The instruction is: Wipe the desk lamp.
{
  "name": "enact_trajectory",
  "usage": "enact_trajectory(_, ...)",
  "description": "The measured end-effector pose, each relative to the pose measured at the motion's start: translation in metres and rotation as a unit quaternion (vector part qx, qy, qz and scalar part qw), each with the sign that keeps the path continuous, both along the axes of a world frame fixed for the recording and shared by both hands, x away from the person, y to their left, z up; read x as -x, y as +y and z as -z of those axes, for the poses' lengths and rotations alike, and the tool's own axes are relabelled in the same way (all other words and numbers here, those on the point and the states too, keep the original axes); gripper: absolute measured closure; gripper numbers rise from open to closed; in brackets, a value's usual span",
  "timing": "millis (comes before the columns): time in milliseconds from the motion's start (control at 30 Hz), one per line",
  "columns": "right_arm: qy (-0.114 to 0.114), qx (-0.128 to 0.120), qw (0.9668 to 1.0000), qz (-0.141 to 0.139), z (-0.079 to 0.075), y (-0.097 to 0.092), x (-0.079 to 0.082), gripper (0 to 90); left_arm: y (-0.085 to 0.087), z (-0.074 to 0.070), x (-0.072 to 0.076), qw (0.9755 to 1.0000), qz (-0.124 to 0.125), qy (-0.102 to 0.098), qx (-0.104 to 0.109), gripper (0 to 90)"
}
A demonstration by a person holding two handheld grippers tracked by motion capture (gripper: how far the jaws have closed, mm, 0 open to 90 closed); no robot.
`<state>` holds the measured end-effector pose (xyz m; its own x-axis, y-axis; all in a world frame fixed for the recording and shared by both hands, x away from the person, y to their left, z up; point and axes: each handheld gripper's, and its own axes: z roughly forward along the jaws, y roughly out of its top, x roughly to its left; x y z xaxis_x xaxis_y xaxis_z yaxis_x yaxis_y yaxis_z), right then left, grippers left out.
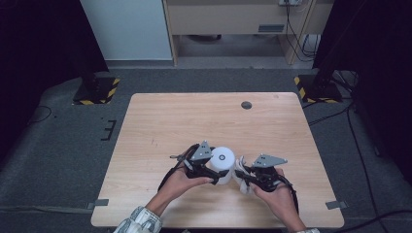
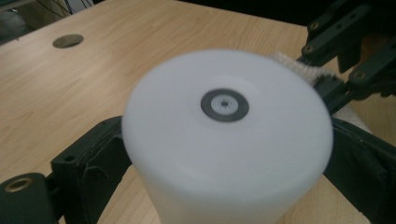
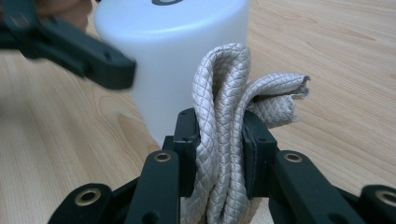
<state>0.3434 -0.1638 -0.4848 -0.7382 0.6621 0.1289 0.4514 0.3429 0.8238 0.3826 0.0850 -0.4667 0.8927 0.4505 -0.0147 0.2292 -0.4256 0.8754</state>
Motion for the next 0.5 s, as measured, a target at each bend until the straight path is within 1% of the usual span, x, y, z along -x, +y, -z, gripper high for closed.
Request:
enact_trajectory(33, 0.0, 0.001, 1.0, 0.0, 0.0, 0.0, 0.0, 71.4, 0.001, -0.005, 0.001, 1.0, 0.004, -0.004, 0.008, 5.0)
enact_trajectory(67, 0.0, 0.002, 1.0, -0.001, 0.0, 0.0, 0.0, 71.4, 0.002, -0.009, 0.002, 0.9999, 0.006, -0.007, 0.011, 5.2)
enact_trajectory(133, 0.0, 0.002, 1.0, -0.001, -0.001, 0.0, 0.0, 71.4, 0.004, -0.018, 0.003, 0.9994, 0.012, -0.011, 0.031, 5.5)
enact_trajectory(167, 0.0, 0.002, 1.0, -0.001, -0.001, 0.0, 0.0, 71.4, 0.006, -0.021, 0.002, 0.9989, 0.013, -0.009, 0.043, 7.7)
enact_trajectory(200, -0.002, 0.001, 1.0, 0.0, -0.001, 0.0, 0.0, 71.4, 0.007, -0.024, 0.001, 0.9988, 0.01, -0.013, 0.046, 9.9)
enact_trajectory(233, -0.002, 0.001, 1.0, 0.0, -0.001, 0.0, 0.001, 71.4, 0.007, -0.026, -0.001, 0.999, 0.006, -0.016, 0.041, 10.8)
enact_trajectory(300, -0.003, 0.002, 1.0, -0.001, -0.001, 0.0, 0.001, 71.4, 0.006, -0.026, -0.006, 0.9995, 0.0, -0.011, 0.029, 15.7)
enact_trajectory(333, -0.004, 0.003, 1.0, -0.001, -0.001, 0.0, 0.001, 71.4, 0.006, -0.025, -0.008, 0.9996, -0.004, -0.007, 0.025, 15.8)
enact_trajectory(400, -0.006, 0.005, 1.0, -0.002, -0.001, 0.001, 0.001, 71.5, 0.005, -0.023, -0.011, 0.9997, -0.008, 0.003, 0.023, 16.7)
enact_trajectory(433, -0.006, 0.005, 1.0, -0.002, -0.001, 0.001, 0.001, 71.5, 0.005, -0.022, -0.012, 0.9998, -0.01, 0.003, 0.019, 17.7)
enact_trajectory(500, -0.005, 0.004, 1.0, -0.003, -0.001, 0.002, 0.001, 71.7, 0.008, -0.021, -0.013, 0.9997, -0.009, 0.004, 0.024, 19.2)
